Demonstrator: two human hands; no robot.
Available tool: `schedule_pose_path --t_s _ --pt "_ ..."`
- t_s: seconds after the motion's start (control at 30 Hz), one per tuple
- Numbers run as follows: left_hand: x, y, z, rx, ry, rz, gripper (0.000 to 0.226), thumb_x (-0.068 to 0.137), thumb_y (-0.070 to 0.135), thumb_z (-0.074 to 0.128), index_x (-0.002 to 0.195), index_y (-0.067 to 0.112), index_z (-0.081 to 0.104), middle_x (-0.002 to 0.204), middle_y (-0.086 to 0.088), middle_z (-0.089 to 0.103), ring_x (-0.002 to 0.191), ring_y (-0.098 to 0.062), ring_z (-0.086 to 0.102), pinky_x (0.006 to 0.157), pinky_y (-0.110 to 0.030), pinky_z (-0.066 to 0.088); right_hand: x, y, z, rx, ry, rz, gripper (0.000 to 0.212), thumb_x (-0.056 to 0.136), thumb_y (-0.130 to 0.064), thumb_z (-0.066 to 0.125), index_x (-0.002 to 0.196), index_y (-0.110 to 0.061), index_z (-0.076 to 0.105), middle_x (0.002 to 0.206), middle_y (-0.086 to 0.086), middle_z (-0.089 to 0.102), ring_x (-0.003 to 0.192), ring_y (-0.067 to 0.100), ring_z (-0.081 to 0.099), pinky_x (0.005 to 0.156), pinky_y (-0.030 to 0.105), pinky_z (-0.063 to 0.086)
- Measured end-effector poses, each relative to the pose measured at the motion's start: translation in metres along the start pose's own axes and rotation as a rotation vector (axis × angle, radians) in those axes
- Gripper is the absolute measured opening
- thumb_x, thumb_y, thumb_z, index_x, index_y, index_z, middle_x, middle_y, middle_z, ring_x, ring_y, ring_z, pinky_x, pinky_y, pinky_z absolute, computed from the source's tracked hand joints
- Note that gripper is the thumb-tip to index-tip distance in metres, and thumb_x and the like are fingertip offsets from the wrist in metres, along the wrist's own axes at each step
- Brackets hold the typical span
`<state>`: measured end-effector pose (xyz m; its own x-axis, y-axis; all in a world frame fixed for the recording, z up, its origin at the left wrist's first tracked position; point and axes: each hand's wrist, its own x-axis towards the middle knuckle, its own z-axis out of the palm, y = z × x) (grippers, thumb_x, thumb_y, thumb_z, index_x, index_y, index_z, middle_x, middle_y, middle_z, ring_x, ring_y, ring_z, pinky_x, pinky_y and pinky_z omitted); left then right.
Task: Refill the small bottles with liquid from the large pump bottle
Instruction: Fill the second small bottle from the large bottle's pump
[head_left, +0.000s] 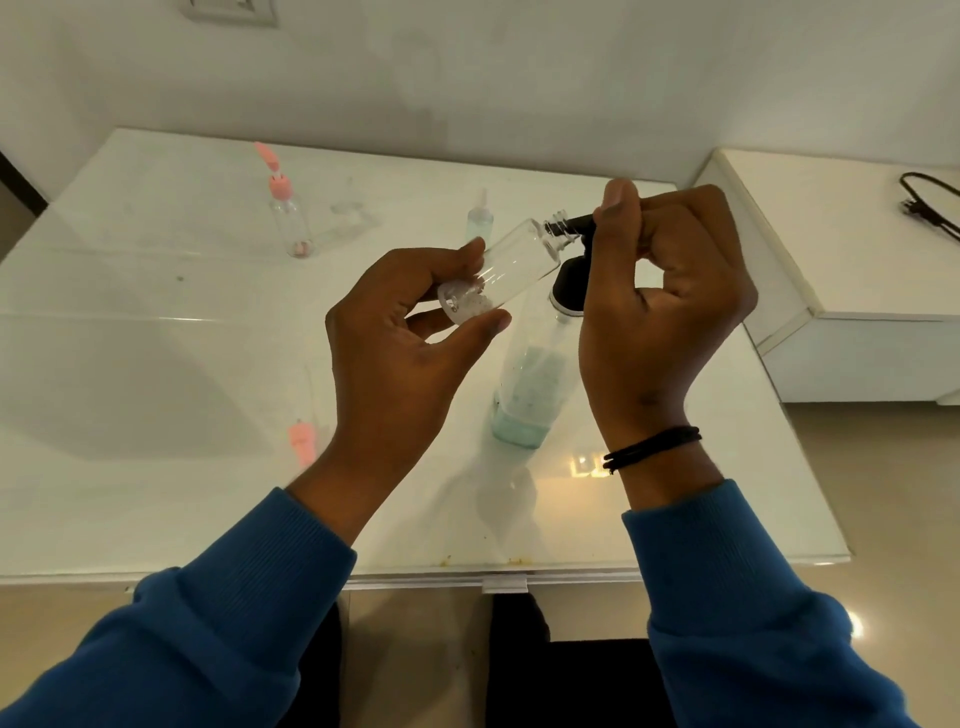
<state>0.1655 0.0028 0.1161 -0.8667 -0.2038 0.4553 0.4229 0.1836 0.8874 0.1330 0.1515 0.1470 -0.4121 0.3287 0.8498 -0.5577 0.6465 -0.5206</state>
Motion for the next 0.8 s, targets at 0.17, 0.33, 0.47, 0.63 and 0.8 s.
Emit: schedule_pose_path --t_s 0.17,0.33,0.47,0.63,0.8 --pt "0.0 -0.001 -0.001 0.004 0.009 0.011 0.044 0.08 0.01 0.087 0.12 0.006 0.07 0.112 -0.005 0.073 0.104 -0.023 0.071 0.085 -0.026 0.06 -0.003 -0.004 -0.002 0.015 -0.044 0.009 0.026 0.096 -0.007 0.068 0.071 -0.002 0.069 0.076 -0.002 0.058 0.071 0.012 0.053 0.063 0.022 0.043" --pt "-0.001 0.0 -0.001 0.02 -0.014 0.028 0.042 0.081 0.01 0.086 0.12 0.005 0.071 0.11 -0.003 0.073 0.103 -0.023 0.071 0.085 -0.024 0.06 -0.009 -0.002 -0.002 0.009 -0.005 0.031 0.026 0.095 -0.001 0.067 0.069 0.0 0.065 0.074 -0.001 0.055 0.072 0.009 0.05 0.066 0.013 0.039" --pt "0.0 0.002 -0.001 0.017 -0.011 0.042 0.042 0.081 0.009 0.086 0.12 0.005 0.071 0.112 -0.003 0.073 0.103 -0.02 0.071 0.086 -0.022 0.059 -0.002 -0.004 -0.001 -0.012 -0.002 0.01 0.03 0.096 -0.006 0.067 0.066 -0.002 0.063 0.072 -0.002 0.051 0.068 0.012 0.047 0.062 0.019 0.038" --pt "-0.001 0.001 0.0 0.046 -0.01 0.054 0.042 0.082 0.012 0.085 0.121 0.005 0.07 0.113 -0.004 0.073 0.104 -0.02 0.071 0.087 -0.023 0.059 -0.005 -0.005 0.0 -0.006 0.0 0.009 0.029 0.095 -0.006 0.069 0.066 -0.001 0.064 0.073 -0.002 0.051 0.068 0.008 0.047 0.066 0.012 0.036" --pt "-0.001 0.0 0.0 0.062 -0.012 0.058 0.042 0.082 0.012 0.085 0.121 0.005 0.07 0.111 -0.005 0.073 0.102 -0.021 0.071 0.086 -0.023 0.059 -0.007 -0.004 0.0 0.019 0.004 0.025 0.028 0.094 -0.003 0.068 0.066 0.0 0.065 0.073 -0.003 0.053 0.069 0.005 0.046 0.067 0.009 0.036"
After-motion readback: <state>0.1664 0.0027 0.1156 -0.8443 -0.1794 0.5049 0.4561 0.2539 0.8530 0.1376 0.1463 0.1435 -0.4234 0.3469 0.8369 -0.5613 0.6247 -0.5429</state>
